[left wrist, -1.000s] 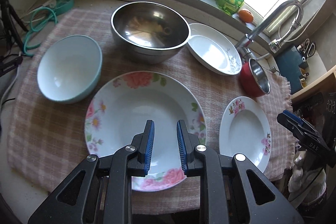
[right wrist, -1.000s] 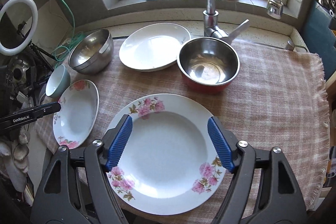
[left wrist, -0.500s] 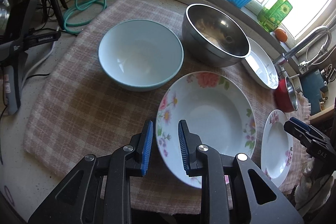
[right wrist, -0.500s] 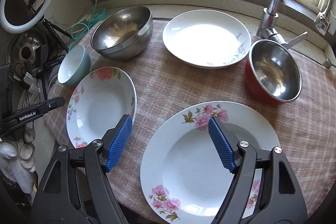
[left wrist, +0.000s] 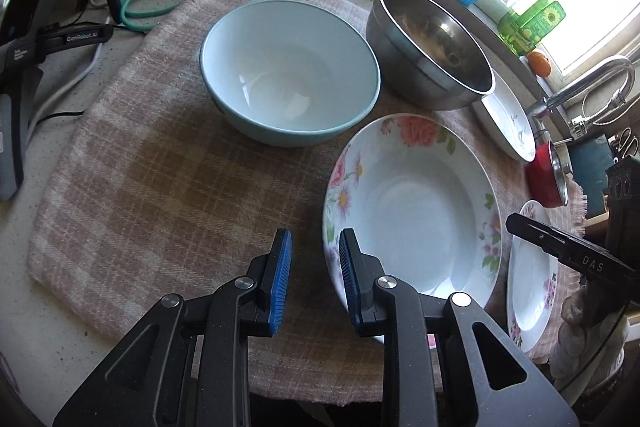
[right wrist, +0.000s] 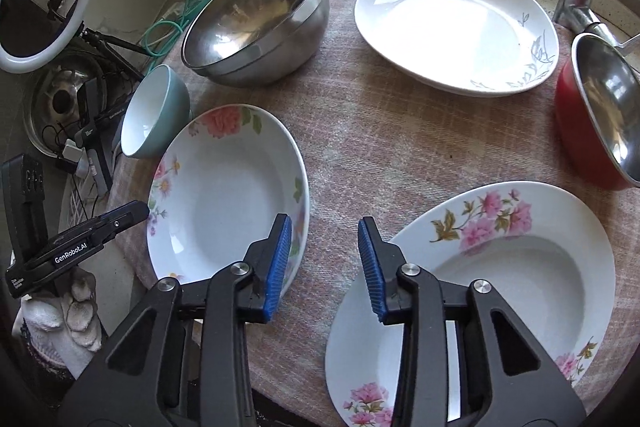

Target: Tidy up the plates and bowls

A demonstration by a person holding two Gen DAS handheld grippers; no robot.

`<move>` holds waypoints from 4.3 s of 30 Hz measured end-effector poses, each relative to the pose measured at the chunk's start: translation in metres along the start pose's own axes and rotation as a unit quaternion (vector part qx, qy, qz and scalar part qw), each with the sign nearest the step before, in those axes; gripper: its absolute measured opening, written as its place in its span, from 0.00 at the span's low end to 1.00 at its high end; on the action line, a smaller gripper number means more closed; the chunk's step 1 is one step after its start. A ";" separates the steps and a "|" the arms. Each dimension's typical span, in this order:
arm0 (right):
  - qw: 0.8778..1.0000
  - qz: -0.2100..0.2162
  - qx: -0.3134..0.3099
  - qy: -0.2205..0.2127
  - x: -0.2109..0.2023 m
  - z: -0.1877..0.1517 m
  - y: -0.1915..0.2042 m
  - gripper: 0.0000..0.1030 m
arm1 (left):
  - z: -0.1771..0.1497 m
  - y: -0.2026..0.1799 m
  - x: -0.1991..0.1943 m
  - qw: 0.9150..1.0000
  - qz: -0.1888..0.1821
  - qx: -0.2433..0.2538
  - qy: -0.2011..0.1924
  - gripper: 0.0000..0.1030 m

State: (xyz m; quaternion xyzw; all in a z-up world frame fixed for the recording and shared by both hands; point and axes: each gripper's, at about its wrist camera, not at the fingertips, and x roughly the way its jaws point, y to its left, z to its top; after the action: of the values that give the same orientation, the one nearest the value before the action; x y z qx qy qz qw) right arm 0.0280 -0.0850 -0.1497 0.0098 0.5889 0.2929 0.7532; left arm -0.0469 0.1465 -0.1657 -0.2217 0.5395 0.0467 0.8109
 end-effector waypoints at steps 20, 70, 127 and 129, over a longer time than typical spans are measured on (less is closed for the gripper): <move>1.000 0.000 -0.004 0.023 0.026 0.009 0.018 0.14 | 0.009 -0.009 0.016 0.999 -0.012 0.031 0.017 0.11; 0.992 -0.047 0.118 -0.027 -0.085 -0.062 -0.103 0.15 | -0.001 -0.149 0.013 0.986 -0.080 0.145 0.036 0.12; 0.985 -0.117 0.127 -0.010 -0.086 -0.084 -0.143 0.29 | -0.029 -0.213 0.054 0.972 -0.073 0.206 0.091 0.14; 0.985 -0.117 0.127 -0.014 -0.088 -0.086 -0.143 0.30 | -0.028 -0.213 0.053 0.971 -0.074 0.207 0.090 0.14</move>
State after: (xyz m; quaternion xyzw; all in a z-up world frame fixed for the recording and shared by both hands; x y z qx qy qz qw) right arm 0.0012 -0.2718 -0.1495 0.0402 0.6076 0.1257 0.7832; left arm 0.0180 -0.0653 -0.1563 -0.0915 0.5900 -0.1467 0.7887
